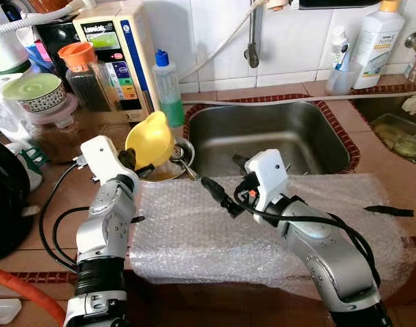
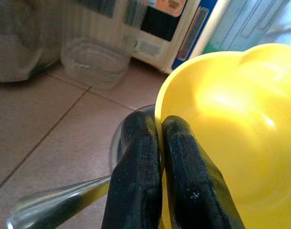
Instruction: Kitchen organization
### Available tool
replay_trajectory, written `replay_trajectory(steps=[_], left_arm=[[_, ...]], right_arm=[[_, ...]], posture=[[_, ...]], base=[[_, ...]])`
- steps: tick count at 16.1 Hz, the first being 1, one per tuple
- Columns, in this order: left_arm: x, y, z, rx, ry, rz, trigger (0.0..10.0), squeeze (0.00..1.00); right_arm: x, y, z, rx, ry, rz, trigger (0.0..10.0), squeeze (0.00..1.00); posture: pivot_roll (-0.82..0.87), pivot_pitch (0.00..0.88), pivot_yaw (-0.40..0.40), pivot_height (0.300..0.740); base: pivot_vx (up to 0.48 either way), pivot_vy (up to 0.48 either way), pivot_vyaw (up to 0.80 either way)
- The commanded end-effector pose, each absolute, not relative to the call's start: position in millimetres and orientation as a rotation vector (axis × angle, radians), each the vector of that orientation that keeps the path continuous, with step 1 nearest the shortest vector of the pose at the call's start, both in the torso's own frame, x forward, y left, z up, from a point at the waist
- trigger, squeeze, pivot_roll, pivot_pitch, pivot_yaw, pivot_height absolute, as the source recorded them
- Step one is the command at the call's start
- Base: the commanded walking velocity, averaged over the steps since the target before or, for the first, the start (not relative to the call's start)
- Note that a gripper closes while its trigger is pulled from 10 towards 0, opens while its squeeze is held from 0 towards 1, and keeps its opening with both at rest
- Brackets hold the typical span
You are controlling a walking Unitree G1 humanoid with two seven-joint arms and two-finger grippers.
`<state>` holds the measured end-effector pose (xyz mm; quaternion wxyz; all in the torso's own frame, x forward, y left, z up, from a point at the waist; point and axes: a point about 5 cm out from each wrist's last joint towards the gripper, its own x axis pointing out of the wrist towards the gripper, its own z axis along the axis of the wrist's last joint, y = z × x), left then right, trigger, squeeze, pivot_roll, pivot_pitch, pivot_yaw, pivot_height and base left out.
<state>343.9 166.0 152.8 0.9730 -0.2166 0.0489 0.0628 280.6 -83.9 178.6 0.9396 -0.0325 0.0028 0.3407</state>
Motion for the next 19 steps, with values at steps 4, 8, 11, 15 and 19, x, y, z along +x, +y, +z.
replay_trajectory(steps=[4,8,11,15,19], left_arm=[[339.9,168.8,184.3,-0.329,-0.109,0.134,1.2,0.0],[330.9,159.0,202.5,-0.082,-0.263,0.093,0.6,0.0],[321.9,137.9,205.9,0.138,-0.364,0.006,3.1,0.0],[306.1,119.1,197.1,0.124,-0.41,-0.204,2.2,0.0],[299.6,107.9,194.3,0.191,-0.434,-0.289,3.3,0.0]], right_arm=[[289.0,-85.0,196.7,0.038,-0.057,0.667,10.0,0.0],[290.5,-86.3,199.6,0.102,-0.059,0.663,10.0,0.0],[293.5,-86.9,205.4,0.216,-0.054,0.647,10.0,0.0],[303.5,-93.7,211.7,0.354,-0.056,0.578,10.0,0.0],[312.4,-93.3,211.6,0.376,-0.043,0.539,10.0,0.0]], posture=[[-0.29,0.035,0.144,0.74],[-0.28,0.032,0.141,0.74],[-0.29,0.033,0.142,0.74],[-0.29,0.037,0.14,0.74],[-0.28,0.041,0.143,0.74]], base=[[0.0,0.0,0.0],[0.0,0.0,0.0],[0.0,0.0,0.0],[0.0,0.0,0.0],[0.0,0.0,0.0]])
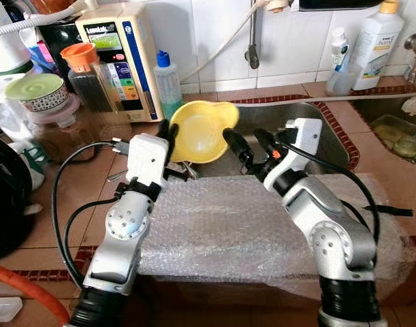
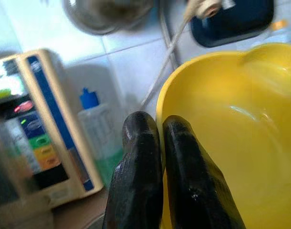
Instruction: Kitchen organization
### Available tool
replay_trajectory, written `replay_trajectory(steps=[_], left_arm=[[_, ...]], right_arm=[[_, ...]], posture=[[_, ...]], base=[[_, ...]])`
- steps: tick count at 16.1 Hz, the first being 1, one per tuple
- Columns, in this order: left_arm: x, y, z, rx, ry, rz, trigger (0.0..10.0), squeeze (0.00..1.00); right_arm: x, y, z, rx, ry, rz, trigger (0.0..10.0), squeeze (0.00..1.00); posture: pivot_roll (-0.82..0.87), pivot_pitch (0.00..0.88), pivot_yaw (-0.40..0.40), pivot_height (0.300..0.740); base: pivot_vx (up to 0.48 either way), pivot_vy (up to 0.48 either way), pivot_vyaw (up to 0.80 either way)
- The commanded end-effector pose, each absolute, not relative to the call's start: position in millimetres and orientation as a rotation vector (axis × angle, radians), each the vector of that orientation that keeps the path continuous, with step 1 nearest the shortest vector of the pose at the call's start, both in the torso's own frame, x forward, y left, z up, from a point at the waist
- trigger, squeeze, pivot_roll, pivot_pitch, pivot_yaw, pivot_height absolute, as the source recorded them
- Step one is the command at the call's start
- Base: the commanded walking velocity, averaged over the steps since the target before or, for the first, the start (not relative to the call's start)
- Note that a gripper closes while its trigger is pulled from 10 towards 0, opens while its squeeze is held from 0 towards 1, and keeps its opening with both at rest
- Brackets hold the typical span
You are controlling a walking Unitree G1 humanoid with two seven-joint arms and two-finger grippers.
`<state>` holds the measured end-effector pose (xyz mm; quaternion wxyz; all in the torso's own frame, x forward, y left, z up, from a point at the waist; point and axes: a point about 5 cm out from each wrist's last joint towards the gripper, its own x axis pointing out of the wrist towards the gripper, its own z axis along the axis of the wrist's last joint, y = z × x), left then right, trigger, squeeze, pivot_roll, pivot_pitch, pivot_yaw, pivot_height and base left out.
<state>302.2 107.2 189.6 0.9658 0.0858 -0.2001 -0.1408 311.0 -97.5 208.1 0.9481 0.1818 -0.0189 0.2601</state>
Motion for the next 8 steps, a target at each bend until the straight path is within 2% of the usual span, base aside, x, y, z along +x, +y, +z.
replay_trajectory(steps=[1,2,4,7,8], left_arm=[[299.0,103.8,191.4,0.22,-0.43,-0.309,4.4,0.0],[298.5,102.6,190.8,0.219,-0.432,-0.317,4.9,0.0],[297.1,98.3,192.4,0.22,-0.445,-0.332,6.6,0.0],[298.4,92.8,193.6,0.22,-0.453,-0.342,8.0,0.0],[299.2,91.7,194.2,0.226,-0.456,-0.33,8.8,0.0]], right_arm=[[315.1,-90.1,212.7,0.377,-0.039,0.537,10.0,0.0],[316.4,-87.8,212.9,0.379,-0.033,0.538,10.0,0.0],[320.0,-81.4,210.8,0.371,-0.011,0.542,10.0,0.0],[323.8,-71.1,208.8,0.388,0.022,0.555,10.0,0.0],[326.9,-66.4,208.1,0.392,0.046,0.535,0.0,0.0]], posture=[[-0.28,0.042,0.142,0.74],[-0.28,0.042,0.142,0.74],[-0.28,0.043,0.141,0.74],[-0.28,0.043,0.141,0.74],[-0.28,0.044,0.142,0.74]], base=[[0.0,0.0,0.0],[0.0,0.0,0.0],[0.0,0.0,0.0],[0.0,0.0,0.0],[0.0,0.0,0.0]])
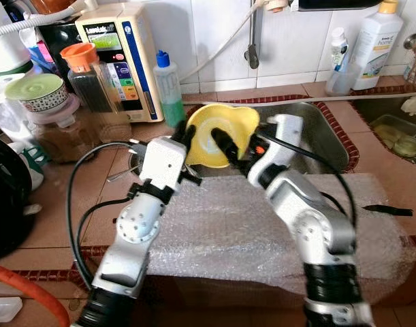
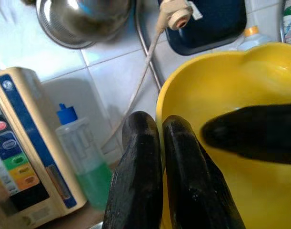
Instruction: Kitchen organization
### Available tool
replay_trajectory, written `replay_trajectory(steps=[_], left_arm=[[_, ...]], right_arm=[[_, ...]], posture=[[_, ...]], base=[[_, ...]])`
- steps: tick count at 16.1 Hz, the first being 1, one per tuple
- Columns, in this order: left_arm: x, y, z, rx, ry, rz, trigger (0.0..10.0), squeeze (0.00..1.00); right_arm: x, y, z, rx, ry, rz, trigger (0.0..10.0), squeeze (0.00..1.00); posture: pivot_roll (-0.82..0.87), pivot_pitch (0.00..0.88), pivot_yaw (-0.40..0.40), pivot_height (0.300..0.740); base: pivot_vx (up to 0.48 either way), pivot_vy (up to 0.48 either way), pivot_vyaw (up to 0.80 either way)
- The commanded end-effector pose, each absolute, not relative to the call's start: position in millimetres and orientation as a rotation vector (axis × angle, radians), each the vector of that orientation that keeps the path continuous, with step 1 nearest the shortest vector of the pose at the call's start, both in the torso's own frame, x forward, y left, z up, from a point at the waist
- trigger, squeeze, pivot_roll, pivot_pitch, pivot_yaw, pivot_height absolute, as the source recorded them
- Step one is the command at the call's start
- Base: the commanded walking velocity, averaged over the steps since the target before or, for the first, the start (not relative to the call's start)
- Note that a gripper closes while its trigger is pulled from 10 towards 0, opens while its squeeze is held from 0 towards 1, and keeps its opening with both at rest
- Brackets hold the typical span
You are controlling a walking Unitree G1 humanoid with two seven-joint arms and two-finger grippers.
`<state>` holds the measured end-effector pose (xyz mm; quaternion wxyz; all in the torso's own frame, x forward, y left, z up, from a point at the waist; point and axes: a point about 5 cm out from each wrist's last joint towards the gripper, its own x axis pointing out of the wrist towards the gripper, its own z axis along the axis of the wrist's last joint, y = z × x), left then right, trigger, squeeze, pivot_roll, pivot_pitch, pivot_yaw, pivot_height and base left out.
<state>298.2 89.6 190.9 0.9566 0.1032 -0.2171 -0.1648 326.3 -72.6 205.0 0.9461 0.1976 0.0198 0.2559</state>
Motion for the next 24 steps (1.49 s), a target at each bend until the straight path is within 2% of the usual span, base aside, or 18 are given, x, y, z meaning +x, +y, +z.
replay_trajectory(steps=[1,4,7,9,24], left_arm=[[300.4,93.4,193.3,0.246,-0.452,-0.303,9.9,0.0],[304.5,98.6,191.8,0.261,-0.44,-0.251,10.0,0.0],[306.7,101.0,191.1,0.28,-0.434,-0.223,10.0,0.0],[311.3,109.0,186.1,0.308,-0.397,-0.136,10.0,0.0],[308.2,99.0,187.6,0.248,-0.42,-0.198,10.0,0.0]], right_arm=[[327.7,-63.9,208.3,0.398,0.059,0.532,0.0,0.0],[326.7,-50.5,204.7,0.369,0.103,0.546,0.0,0.0],[328.4,-49.4,203.2,0.362,0.121,0.524,0.0,0.0],[329.9,-51.0,202.7,0.339,0.134,0.494,0.0,0.0],[343.3,-70.0,197.6,0.34,0.145,0.364,0.0,0.0]], posture=[[-0.28,0.046,0.142,0.74],[-0.28,0.047,0.138,0.74],[-0.28,0.05,0.138,0.74],[-0.28,0.051,0.138,0.74],[-0.29,0.042,0.127,0.74]], base=[[0.0,0.0,0.0],[0.0,0.0,0.0],[0.0,0.0,0.0],[0.0,0.0,0.0],[0.0,0.0,0.0]])
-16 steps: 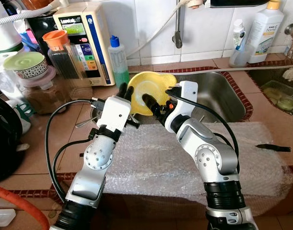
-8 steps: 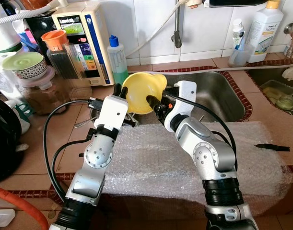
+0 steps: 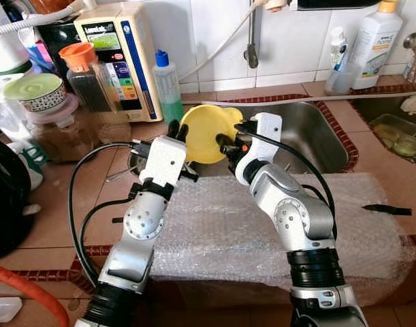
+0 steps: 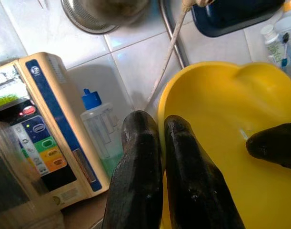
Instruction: Kitchen organization
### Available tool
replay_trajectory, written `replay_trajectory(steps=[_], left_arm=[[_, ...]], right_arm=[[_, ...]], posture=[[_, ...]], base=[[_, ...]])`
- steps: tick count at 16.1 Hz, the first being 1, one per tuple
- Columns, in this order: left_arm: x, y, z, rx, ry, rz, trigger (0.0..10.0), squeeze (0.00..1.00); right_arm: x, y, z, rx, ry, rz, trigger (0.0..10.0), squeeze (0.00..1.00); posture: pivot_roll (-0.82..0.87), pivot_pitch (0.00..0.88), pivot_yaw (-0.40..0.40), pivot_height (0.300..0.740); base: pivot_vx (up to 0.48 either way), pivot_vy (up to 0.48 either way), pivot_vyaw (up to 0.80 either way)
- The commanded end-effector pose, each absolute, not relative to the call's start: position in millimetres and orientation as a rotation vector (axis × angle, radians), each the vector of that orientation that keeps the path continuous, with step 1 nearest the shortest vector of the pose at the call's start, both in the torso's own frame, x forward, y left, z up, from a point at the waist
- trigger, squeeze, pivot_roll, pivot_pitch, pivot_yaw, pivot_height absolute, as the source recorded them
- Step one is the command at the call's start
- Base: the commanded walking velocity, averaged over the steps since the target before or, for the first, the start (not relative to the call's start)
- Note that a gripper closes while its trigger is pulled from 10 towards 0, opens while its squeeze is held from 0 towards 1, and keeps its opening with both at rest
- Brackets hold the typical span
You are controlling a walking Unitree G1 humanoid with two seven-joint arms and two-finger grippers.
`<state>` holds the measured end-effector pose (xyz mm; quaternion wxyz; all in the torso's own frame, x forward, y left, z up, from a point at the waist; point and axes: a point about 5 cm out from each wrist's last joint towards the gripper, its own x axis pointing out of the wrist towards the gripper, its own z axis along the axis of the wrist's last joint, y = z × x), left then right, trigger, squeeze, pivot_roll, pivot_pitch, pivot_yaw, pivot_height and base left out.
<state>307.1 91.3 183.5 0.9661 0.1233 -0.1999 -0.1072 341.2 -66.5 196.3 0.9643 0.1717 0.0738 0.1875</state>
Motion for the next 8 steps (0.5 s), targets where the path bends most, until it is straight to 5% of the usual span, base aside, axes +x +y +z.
replay_trajectory(steps=[1,5,6,7,8], left_arm=[[308.3,98.6,187.6,0.246,-0.419,-0.201,10.0,0.0],[306.6,95.2,187.2,0.198,-0.415,-0.246,10.0,0.0],[306.1,95.4,187.9,0.197,-0.42,-0.245,10.0,0.15],[305.6,95.3,188.4,0.185,-0.421,-0.256,10.0,1.0],[305.0,94.8,189.6,0.159,-0.427,-0.274,10.0,1.0]], right_arm=[[344.1,-72.0,197.5,0.345,0.146,0.355,0.0,0.0],[348.1,-78.7,195.2,0.373,0.161,0.306,0.0,0.0],[348.4,-79.4,195.0,0.375,0.162,0.301,0.0,0.0],[348.6,-79.9,194.7,0.379,0.163,0.297,0.0,0.0],[349.3,-81.3,193.9,0.382,0.166,0.289,0.0,0.0]], posture=[[-0.29,0.043,0.128,0.74],[-0.29,0.043,0.131,0.74],[-0.29,0.043,0.131,0.74],[-0.29,0.043,0.131,0.74],[-0.29,0.041,0.13,0.74]], base=[[0.0,0.0,0.0],[0.0,0.0,0.0],[0.0,0.0,0.0],[0.0,0.0,0.0],[0.0,0.0,0.0]])
